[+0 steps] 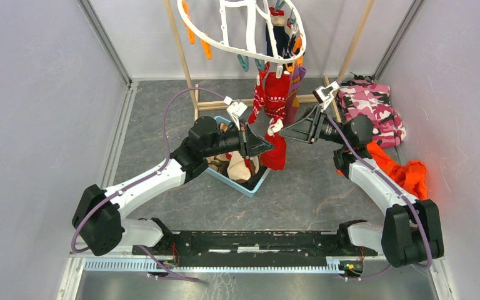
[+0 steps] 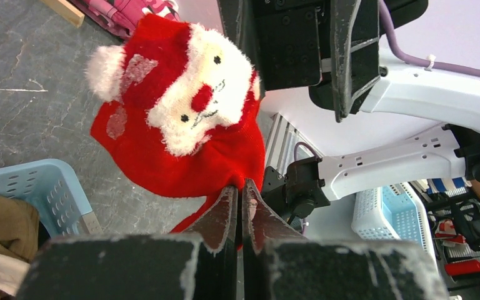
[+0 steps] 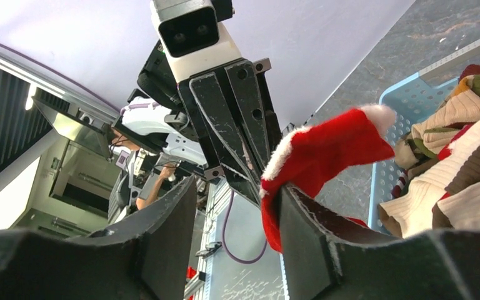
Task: Clip the socks to the hanger
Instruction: Pick up the sock from the bin.
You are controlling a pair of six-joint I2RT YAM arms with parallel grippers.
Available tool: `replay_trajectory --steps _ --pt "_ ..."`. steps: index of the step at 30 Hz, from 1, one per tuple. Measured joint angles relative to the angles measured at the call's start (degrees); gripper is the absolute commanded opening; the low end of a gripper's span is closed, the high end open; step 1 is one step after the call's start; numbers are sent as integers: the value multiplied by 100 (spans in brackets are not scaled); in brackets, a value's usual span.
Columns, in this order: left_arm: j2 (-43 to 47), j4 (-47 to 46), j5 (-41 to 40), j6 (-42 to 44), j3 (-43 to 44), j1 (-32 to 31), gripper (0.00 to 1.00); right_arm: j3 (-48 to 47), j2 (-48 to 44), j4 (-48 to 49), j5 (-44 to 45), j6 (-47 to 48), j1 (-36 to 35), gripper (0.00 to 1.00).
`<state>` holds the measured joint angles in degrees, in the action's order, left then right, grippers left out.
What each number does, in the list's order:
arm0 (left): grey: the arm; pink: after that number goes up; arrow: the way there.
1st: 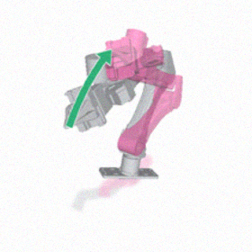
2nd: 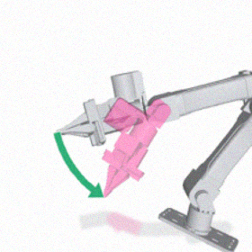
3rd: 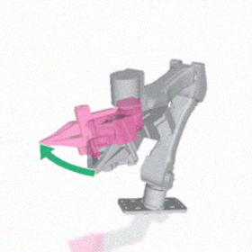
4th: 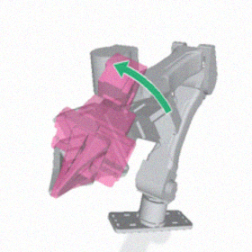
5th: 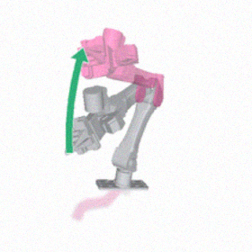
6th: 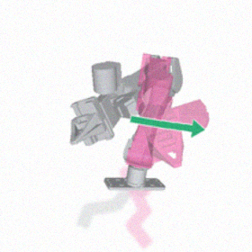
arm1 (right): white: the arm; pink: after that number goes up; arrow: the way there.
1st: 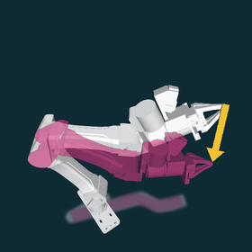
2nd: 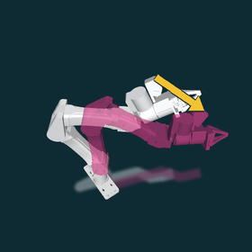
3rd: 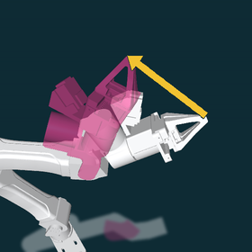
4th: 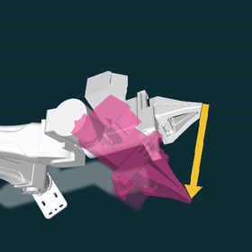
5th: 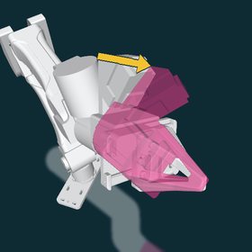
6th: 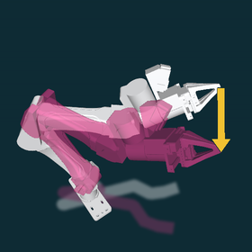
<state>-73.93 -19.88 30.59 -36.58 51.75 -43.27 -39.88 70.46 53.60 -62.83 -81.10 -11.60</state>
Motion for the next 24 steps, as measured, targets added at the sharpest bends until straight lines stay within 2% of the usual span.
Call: replay_trajectory --steps 5,9,11,12,15,18,20,24 --pt "-55 0 0 -4 0 -7 2 -249 -142 -1244 4 1193 -7 31" --pt "-55 -22 0 -4 0 -35 2 -750 -201 -2706 138 2540 -31 2" --pt "-55 -26 0 -4 0 -37 6 -837 -238 -3108 184 2986 -33 0" --pt "-55 -24 0 -4 -2 -37 10 -852 -249 -3279 197 3193 -33 0" --pt "-48 13 -7 9 -44 -37 35 -881 -254 -3665 181 3773 -33 0" --pt "79 142 -98 105 -210 -37 56 -1110 -249 -4297 -22 4767 -33 0" --pt "354 236 -223 221 -437 -37 69 -1427 -247 -4977 -179 5786 -33 0" --pt "1255 374 -472 658 -962 -37 87 -2417 -201 -7077 -466 8679 -33 0"
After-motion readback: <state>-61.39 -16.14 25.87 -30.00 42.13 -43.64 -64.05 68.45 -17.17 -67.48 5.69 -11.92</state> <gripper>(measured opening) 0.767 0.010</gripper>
